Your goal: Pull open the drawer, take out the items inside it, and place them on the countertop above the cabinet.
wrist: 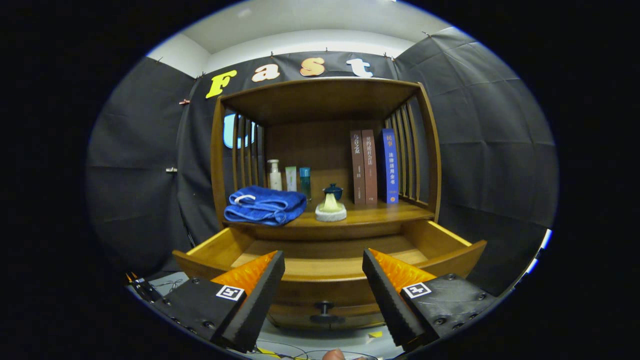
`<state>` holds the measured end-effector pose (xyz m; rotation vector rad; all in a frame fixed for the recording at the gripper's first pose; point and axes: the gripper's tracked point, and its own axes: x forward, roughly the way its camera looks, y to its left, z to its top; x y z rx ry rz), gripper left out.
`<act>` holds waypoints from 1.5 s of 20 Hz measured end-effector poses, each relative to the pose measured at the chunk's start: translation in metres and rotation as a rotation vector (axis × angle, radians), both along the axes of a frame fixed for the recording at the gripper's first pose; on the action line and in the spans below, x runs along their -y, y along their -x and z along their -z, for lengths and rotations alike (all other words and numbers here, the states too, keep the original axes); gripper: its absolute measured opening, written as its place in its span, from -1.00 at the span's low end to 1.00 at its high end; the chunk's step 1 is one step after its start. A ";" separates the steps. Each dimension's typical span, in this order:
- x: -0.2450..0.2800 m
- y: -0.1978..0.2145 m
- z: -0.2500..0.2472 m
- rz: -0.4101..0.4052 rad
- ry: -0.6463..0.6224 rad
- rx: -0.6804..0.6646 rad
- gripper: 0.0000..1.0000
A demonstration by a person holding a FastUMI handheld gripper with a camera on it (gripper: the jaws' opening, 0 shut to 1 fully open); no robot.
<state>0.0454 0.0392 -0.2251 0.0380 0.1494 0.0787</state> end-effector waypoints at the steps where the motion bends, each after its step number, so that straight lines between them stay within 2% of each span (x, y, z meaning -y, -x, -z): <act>1: -0.001 0.000 0.007 0.000 0.014 0.004 0.98; 7: -0.009 0.005 0.061 0.001 0.053 -0.015 0.99; 14: -0.003 -0.007 0.097 0.026 0.022 -0.044 0.99; 23: -0.002 -0.010 0.093 0.045 0.055 0.030 0.97; 25: -0.004 -0.017 0.092 0.048 0.082 0.023 0.96; 30: -0.007 -0.052 0.086 0.058 0.046 0.041 0.98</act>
